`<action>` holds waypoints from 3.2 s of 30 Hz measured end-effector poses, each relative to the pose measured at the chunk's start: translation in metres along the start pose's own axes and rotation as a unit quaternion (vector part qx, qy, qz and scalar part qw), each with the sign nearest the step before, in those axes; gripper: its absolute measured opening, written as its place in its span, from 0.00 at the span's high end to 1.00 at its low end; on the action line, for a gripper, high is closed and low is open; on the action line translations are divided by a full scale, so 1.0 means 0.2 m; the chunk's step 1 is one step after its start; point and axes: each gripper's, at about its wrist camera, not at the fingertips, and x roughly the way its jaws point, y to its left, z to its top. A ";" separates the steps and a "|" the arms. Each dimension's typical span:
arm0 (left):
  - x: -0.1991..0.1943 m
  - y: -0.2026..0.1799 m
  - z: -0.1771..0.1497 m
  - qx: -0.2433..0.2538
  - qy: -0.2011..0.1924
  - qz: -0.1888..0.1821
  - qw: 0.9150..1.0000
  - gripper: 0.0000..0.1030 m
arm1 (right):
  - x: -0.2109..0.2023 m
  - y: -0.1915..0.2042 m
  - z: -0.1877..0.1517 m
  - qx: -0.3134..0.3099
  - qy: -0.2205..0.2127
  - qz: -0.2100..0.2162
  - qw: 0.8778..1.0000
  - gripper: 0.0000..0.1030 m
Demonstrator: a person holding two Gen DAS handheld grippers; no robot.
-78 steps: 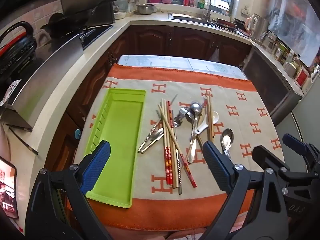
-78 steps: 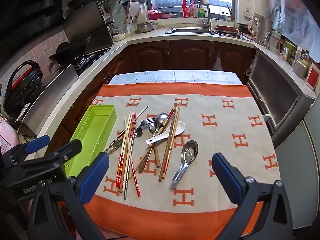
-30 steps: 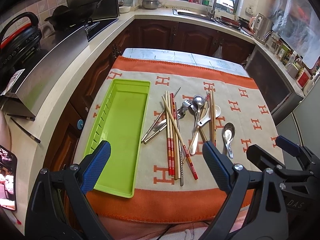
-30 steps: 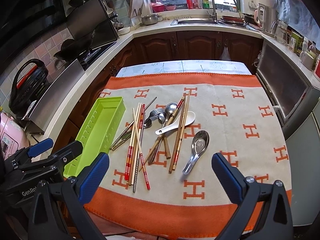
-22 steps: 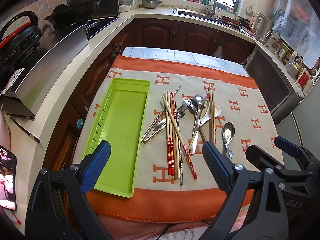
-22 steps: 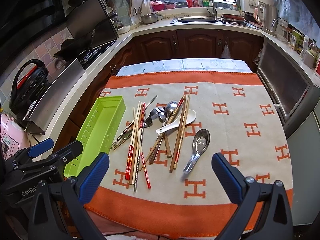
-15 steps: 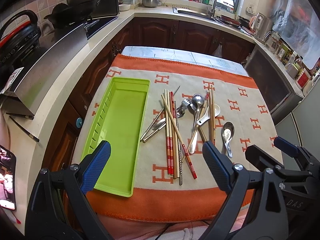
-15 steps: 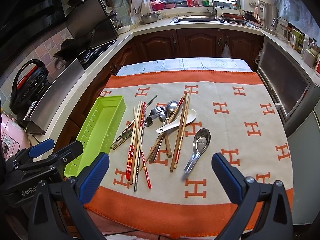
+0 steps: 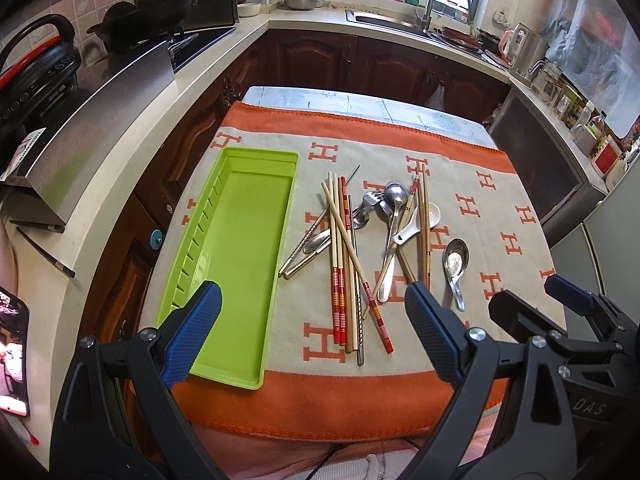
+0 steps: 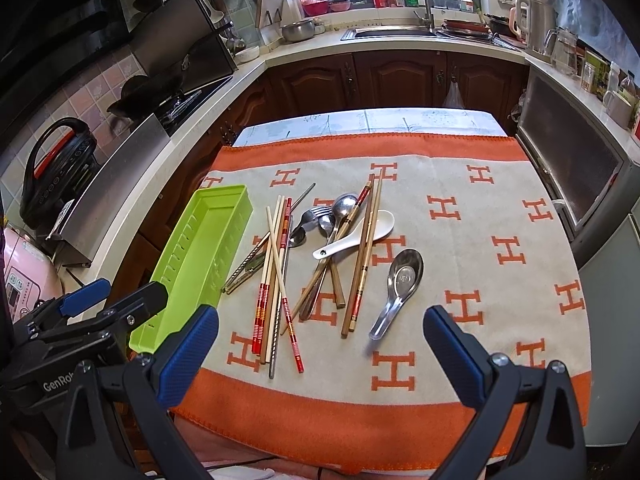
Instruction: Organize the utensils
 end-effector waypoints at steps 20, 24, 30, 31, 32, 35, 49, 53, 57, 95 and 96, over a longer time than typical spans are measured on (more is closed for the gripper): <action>0.12 0.01 0.09 -0.010 0.047 -0.036 0.998 0.11 | 0.08 -0.10 0.06 0.029 0.021 0.017 0.999 0.12; 0.18 0.04 0.19 -0.021 0.065 -0.058 0.996 0.14 | 0.08 -0.17 0.13 0.046 0.000 0.013 0.999 0.20; 0.28 0.04 0.39 -0.017 0.068 -0.044 0.997 0.28 | 0.09 -0.29 0.30 0.048 -0.037 0.003 0.998 0.36; 0.31 0.04 0.42 -0.022 0.078 -0.044 0.996 0.29 | 0.09 -0.30 0.33 0.039 -0.043 0.000 0.998 0.36; 0.34 0.05 0.45 -0.028 0.086 -0.040 0.995 0.32 | 0.10 -0.30 0.36 0.032 -0.048 -0.003 0.998 0.38; 0.45 0.04 0.52 -0.034 0.107 -0.032 0.993 0.44 | 0.14 -0.32 0.43 0.018 -0.043 -0.007 0.999 0.38; 1.02 -0.17 0.40 0.005 0.218 -0.044 0.975 0.63 | 0.79 -0.49 0.49 0.073 0.146 0.050 0.985 0.79; 1.10 -0.20 0.38 0.002 0.240 -0.043 0.970 0.69 | 0.90 -0.53 0.47 0.096 0.174 0.068 0.978 0.81; 1.13 -0.20 0.38 0.001 0.241 -0.037 0.970 0.70 | 0.94 -0.52 0.47 0.090 0.179 0.082 0.976 0.86; 1.05 -0.41 0.36 0.054 0.192 -0.038 0.979 1.00 | 0.85 -0.43 0.42 0.062 0.147 0.119 0.980 0.94; 1.03 -0.41 0.35 0.055 0.191 -0.039 0.979 1.00 | 0.84 -0.42 0.42 0.060 0.145 0.120 0.980 0.94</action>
